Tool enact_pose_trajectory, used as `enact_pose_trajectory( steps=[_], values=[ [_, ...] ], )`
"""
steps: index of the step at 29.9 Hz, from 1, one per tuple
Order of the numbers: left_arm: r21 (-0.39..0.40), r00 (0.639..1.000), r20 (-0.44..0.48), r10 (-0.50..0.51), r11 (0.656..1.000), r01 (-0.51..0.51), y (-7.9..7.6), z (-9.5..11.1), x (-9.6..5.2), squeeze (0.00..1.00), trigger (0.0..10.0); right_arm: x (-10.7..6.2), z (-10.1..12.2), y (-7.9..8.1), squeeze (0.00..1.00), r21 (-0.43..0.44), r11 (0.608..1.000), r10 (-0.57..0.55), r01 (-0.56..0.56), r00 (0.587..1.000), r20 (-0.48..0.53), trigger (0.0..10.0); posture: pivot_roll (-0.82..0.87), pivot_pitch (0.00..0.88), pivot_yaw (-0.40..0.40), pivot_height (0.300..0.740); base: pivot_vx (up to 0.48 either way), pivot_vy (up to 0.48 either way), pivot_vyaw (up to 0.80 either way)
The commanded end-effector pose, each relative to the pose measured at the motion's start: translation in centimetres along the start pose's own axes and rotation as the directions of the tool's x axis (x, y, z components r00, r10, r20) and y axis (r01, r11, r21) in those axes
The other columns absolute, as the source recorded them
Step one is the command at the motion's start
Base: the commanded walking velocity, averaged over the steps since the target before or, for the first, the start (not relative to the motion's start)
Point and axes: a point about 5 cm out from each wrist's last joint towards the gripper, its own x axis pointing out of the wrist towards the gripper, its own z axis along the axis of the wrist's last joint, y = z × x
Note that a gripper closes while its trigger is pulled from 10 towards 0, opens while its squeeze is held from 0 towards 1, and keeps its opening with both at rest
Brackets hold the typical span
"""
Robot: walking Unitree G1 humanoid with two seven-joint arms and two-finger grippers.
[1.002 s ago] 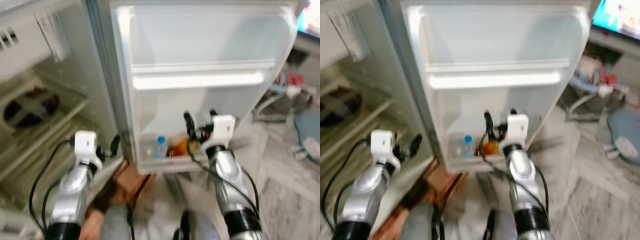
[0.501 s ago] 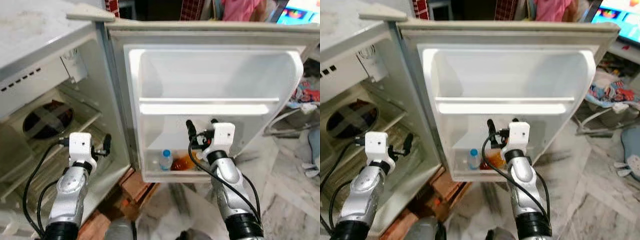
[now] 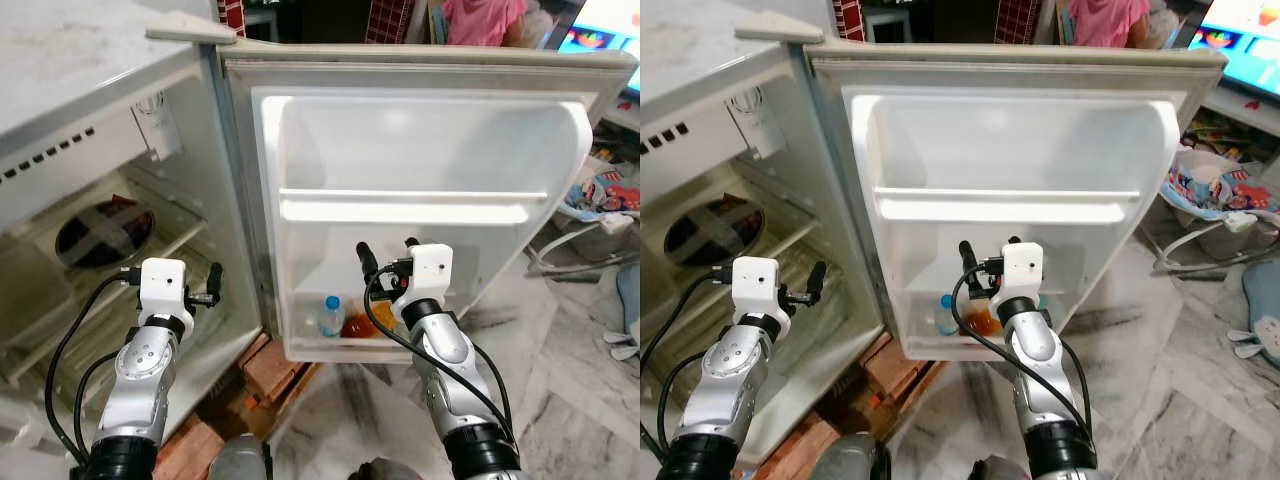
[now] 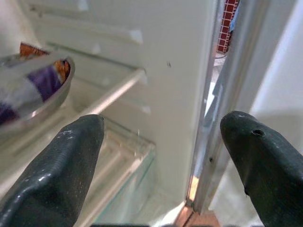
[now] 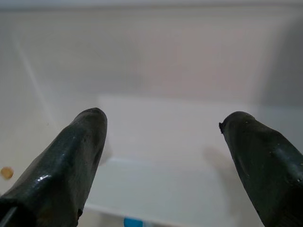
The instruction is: Restocking fridge
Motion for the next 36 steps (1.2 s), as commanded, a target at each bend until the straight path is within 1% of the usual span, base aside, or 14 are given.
enact_pose_trajectory(
  steps=[1, 8, 9, 10, 13, 18, 19, 30, 31, 36],
  values=[
    [0.011, 1.000, -0.005, -0.007, 1.000, 0.007, -0.3, -0.1, -0.2, 0.00, 10.0, 0.2, 1.6, -0.3, 0.00, -0.035, 0.999, -0.009, 0.012, 0.997, 0.080, 10.0, 0.13, 0.000, -0.003, 0.740, 0.000, -0.266, 0.00],
    [0.011, 1.000, -0.008, -0.021, 1.000, 0.021, -0.4, 0.2, 0.0, 0.00, 10.0, 0.6, 1.5, -0.4, 0.00, -0.044, 0.999, -0.019, 0.022, 0.998, 0.052, 10.0, 0.13, 0.000, -0.008, 0.740, 0.000, -0.314, 0.00],
    [-0.015, 0.998, -0.009, -0.055, 0.998, 0.055, -0.7, 0.3, 0.1, 0.00, 10.0, 0.7, 2.0, -0.1, 0.00, -0.073, 0.997, 0.010, -0.004, 0.997, 0.080, 10.0, 0.13, 0.000, -0.008, 0.740, 0.000, -0.401, 0.00],
    [-0.019, 0.998, -0.008, -0.069, 0.997, 0.069, -0.8, 0.4, 0.1, 0.00, 10.0, 0.7, 2.3, 0.0, 0.00, -0.100, 0.995, 0.031, -0.021, 0.995, 0.098, 10.0, 0.13, 0.000, -0.008, 0.740, 0.000, -0.398, 0.00],
    [0.001, 0.999, -0.006, -0.053, 0.999, 0.053, -0.5, 0.4, 0.1, 0.00, 10.0, 0.8, 2.6, 0.0, 0.00, -0.101, 0.995, 0.028, -0.016, 0.993, 0.111, 10.0, 0.12, 0.000, -0.008, 0.740, 0.000, -0.426, 0.00],
    [0.000, 0.999, -0.003, -0.037, 0.999, 0.037, -0.1, 0.5, 0.4, 0.00, 10.0, 0.9, 2.5, 0.0, 0.00, -0.076, 0.997, 0.019, -0.012, 0.995, 0.099, 10.0, 0.12, 0.000, -0.008, 0.740, 0.000, -0.472, 0.00],
    [0.001, 0.999, -0.002, -0.035, 0.999, 0.035, -0.1, 0.6, 0.4, 0.00, 10.0, 0.9, 2.9, 0.3, 0.00, -0.106, 0.994, 0.040, -0.028, 0.992, 0.121, 10.0, 0.12, 0.000, -0.008, 0.740, 0.000, -0.480, 0.00],
    [0.022, 0.999, -0.017, -0.027, 0.999, 0.027, 0.3, 0.4, 0.3, 0.00, 10.0, 1.0, 3.1, 0.8, 0.00, -0.102, 0.994, 0.060, -0.046, 0.989, 0.134, 10.0, 0.12, 0.000, -0.005, 0.740, 0.000, -0.446, 0.73],
    [0.027, 0.999, -0.030, -0.025, 0.999, 0.026, 0.3, 0.3, 0.3, 0.00, 10.0, 1.0, 3.1, 0.8, 0.00, -0.096, 0.994, 0.060, -0.047, 0.989, 0.136, 10.0, 0.12, 0.000, -0.005, 0.740, 0.000, -0.480, 0.80],
    [0.026, 0.999, -0.034, -0.028, 0.999, 0.029, 0.1, 0.1, 0.2, 0.00, 10.0, 1.1, 3.3, 0.9, 0.00, -0.093, 0.994, 0.067, -0.054, 0.987, 0.146, 10.0, 0.12, 0.000, -0.006, 0.740, 0.000, -0.480, 0.80]
  ],
)
